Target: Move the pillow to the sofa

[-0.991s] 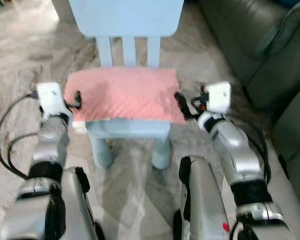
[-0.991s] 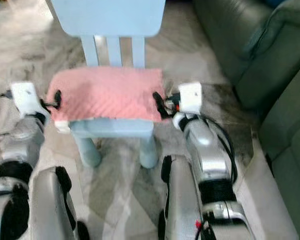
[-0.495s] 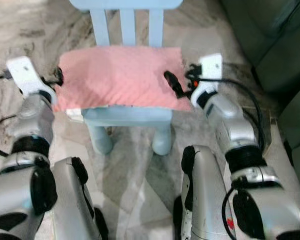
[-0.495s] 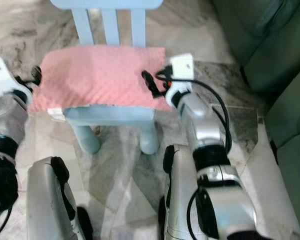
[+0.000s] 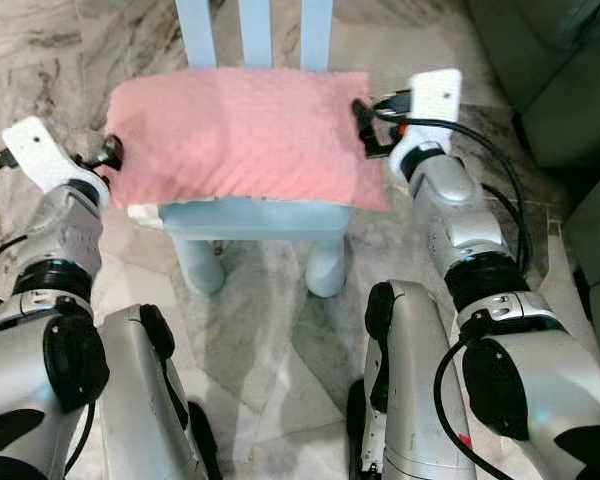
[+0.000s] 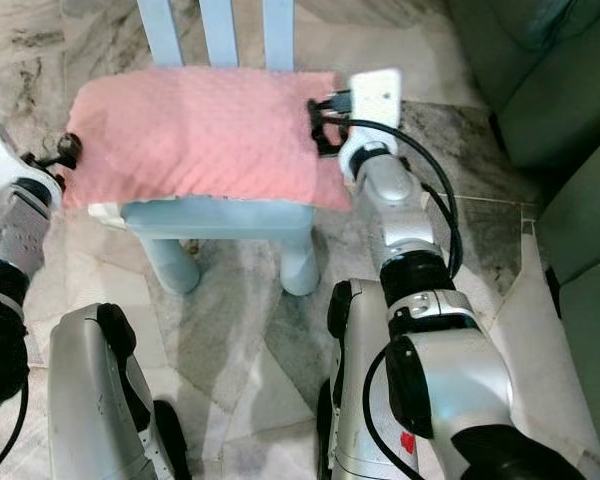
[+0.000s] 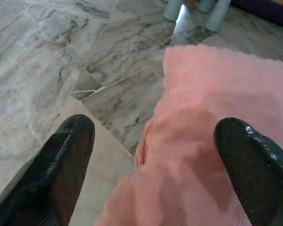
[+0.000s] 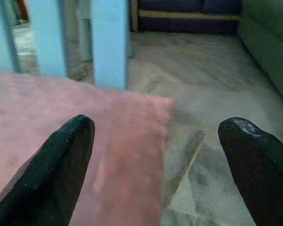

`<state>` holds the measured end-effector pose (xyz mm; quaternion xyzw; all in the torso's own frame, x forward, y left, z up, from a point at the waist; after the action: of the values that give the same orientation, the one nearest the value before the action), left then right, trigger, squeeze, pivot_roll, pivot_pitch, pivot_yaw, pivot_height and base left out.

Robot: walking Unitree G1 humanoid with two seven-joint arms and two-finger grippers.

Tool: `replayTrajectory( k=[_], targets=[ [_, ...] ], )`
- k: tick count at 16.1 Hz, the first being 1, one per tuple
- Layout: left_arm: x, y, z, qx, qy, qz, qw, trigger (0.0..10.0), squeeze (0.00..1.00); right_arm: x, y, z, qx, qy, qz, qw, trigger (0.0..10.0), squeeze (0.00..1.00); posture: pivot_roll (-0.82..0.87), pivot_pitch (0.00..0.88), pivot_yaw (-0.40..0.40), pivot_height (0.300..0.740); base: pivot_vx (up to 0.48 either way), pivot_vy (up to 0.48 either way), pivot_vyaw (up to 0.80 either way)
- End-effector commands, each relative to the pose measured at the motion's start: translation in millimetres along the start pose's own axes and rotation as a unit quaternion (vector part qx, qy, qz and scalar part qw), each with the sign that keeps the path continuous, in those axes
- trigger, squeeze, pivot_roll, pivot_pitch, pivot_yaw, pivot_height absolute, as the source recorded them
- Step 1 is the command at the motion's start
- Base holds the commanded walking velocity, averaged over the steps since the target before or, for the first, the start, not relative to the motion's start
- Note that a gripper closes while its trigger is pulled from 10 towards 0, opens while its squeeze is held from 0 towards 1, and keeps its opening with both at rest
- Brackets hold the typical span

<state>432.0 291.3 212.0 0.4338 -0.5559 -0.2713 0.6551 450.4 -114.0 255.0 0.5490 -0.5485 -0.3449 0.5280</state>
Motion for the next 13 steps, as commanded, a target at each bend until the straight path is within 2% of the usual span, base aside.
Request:
replayTrajectory(
  k=[1, 2, 5, 8, 12, 13],
  targets=[
    [-4.9, 8, -0.4, 0.006, 0.003, 0.003, 1.000, 10.0, 0.00, 0.8, -3, -0.7, -0.008, -0.005, -0.011, 1.000, 10.0, 0.00, -0.08, 0.367, -0.019, 0.366, 0.000, 0.000, 0.00],
    [-2.2, 11, -1.2, 0.010, -0.001, 0.005, 1.000, 10.0, 0.00, 0.3, -6, -1.0, -0.014, -0.003, -0.013, 1.000, 10.0, 0.00, -0.08, 0.370, -0.019, 0.366, 0.000, 0.000, 0.00],
    [6.5, 20, -3.2, 0.023, -0.015, -0.006, 1.000, 10.0, 0.00, -4.0, -9, -2.1, -0.016, 0.021, -0.058, 0.998, 10.0, 0.00, -0.08, 0.373, -0.021, 0.366, 0.000, 0.000, 0.00],
    [10.5, 8, -3.0, -0.003, -0.028, -0.014, 1.000, 10.0, 0.00, -13.9, -11, -1.4, -0.020, 0.056, -0.071, 0.996, 10.0, 0.00, -0.08, 0.379, -0.019, 0.366, 0.000, 0.000, 0.00],
    [23.2, -14, -2.1, -0.069, -0.058, 0.084, 0.992, 10.0, 0.00, -31.4, -14, 0.2, -0.021, 0.107, -0.089, 0.990, 10.0, 0.00, -0.08, 0.387, -0.017, 0.366, 0.000, 0.000, 0.00],
    [26.9, -16, -1.8, -0.075, -0.069, 0.089, 0.991, 10.0, 0.00, -35.5, -15, 0.8, -0.022, 0.118, -0.091, 0.989, 10.0, 0.00, -0.08, 0.388, -0.016, 0.366, 0.000, 0.000, 0.00]
  ],
)
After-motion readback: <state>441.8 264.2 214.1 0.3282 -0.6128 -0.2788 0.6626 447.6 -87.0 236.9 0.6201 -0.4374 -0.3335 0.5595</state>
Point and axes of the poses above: a point about 5 cm out from each wrist's last joint towards the gripper, its own z axis pointing back from the gripper into the wrist, its own y axis along the axis of the wrist's last joint, x = y × z, the point moved 4 cm from there along -z, pointing out of the wrist towards the gripper, and after that the axes turned 9 degrees about z, right-handed, at the moved point
